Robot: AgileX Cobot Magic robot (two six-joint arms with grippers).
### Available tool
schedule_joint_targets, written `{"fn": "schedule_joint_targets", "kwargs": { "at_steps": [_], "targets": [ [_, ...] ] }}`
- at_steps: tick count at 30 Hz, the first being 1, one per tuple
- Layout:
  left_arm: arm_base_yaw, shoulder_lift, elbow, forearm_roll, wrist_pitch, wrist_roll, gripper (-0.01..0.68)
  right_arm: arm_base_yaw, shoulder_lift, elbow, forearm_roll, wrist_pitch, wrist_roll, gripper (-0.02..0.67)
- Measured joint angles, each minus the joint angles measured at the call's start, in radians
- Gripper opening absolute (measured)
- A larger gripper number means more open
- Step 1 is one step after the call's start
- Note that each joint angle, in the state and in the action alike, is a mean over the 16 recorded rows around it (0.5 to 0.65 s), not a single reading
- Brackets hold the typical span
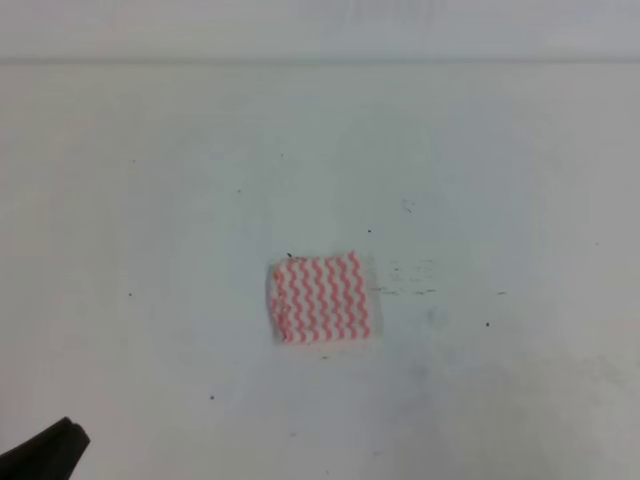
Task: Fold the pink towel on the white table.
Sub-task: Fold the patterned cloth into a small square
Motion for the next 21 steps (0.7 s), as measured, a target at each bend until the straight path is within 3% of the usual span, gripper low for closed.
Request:
{"fn": "schedule_joint_targets", "kwargs": {
  "at_steps": [12, 21],
  "targets": [
    [0.0, 0.0, 0.0, 0.0, 0.003, 0.0, 0.0, 0.0, 0.0, 0.113, 0.04, -0.065, 0.0, -0.002],
    [0.0, 0.001, 0.001, 0.002, 0.002, 0.0, 0.0, -0.044, -0.002, 0.162, -0.066, -0.146, -0.001, -0.002]
  ]
}}
